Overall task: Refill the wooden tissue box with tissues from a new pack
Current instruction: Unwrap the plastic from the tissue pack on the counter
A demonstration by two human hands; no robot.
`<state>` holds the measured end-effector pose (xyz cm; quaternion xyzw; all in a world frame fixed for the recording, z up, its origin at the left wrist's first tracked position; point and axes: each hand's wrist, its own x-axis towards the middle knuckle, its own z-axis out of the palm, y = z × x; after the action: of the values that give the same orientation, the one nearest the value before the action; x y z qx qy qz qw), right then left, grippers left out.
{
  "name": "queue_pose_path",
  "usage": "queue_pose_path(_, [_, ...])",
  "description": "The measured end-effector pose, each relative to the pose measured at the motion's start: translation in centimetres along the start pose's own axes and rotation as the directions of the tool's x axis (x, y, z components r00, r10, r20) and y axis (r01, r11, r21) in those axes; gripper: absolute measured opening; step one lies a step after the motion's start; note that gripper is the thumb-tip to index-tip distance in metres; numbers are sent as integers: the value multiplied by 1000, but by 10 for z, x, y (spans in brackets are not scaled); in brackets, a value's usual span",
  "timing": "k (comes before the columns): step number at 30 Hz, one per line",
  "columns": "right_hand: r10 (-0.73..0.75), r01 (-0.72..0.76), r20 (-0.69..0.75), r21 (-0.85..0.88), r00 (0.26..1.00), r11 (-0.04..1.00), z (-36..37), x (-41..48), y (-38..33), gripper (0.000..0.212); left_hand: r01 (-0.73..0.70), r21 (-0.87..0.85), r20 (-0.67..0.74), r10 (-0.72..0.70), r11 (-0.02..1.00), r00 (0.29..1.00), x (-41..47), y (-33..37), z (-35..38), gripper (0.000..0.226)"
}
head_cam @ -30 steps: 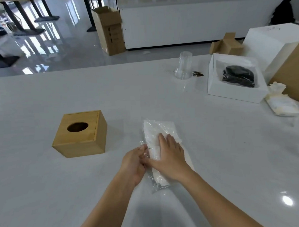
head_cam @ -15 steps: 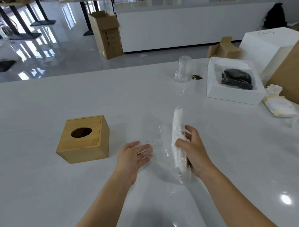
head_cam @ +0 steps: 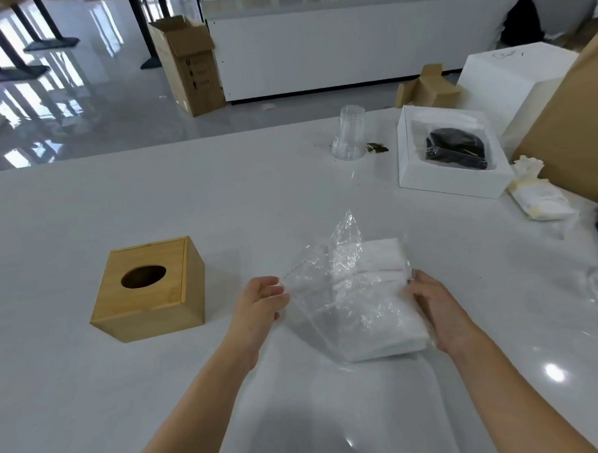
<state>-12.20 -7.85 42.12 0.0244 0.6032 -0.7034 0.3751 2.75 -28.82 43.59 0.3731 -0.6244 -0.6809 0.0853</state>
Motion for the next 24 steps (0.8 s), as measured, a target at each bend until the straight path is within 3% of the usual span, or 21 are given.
queue_pose_path(3, [-35, 28, -33, -190, 999, 981, -11, 9, 0, 39, 55, -27, 37, -54, 998, 998, 4, -6, 3, 27])
queue_pose_path(7, [-107, 53, -62, -565, 992, 824, -13, 21, -1, 54, 77, -52, 151, -68, 996, 986, 5, -7, 4, 19])
queue_pose_path(11, [-121, 115, 37, -655, 992, 747, -7, 29, -6, 57, -4, 161, 267, -39, 987, 963, 0, -8, 18, 24])
queue_pose_path(13, [-133, 130, 49, -693, 990, 709, -4, 31, -6, 57, -26, 283, 224, -40, 959, 974, -2, -12, 27, 35])
queue_pose_path(15, [-229, 163, 21, -764, 973, 624, -1, 32, -6, 54, 29, 302, 155, -79, 953, 985, -5, -12, 34, 46])
queue_pose_path(18, [-391, 250, 27, -808, 920, 533, 4, 24, -11, 35, 272, 66, 160, -279, 960, 947, -6, -5, 38, 50])
queue_pose_path(21, [-264, 326, 210, -769, 941, 550, 14, 8, -20, 25, 513, -298, 312, -426, 805, 849, 0, 1, 35, 72])
queue_pose_path(24, [-107, 396, 393, -794, 913, 460, 28, -9, -21, 37, 562, -431, 443, -376, 706, 813, -1, 5, 38, 88])
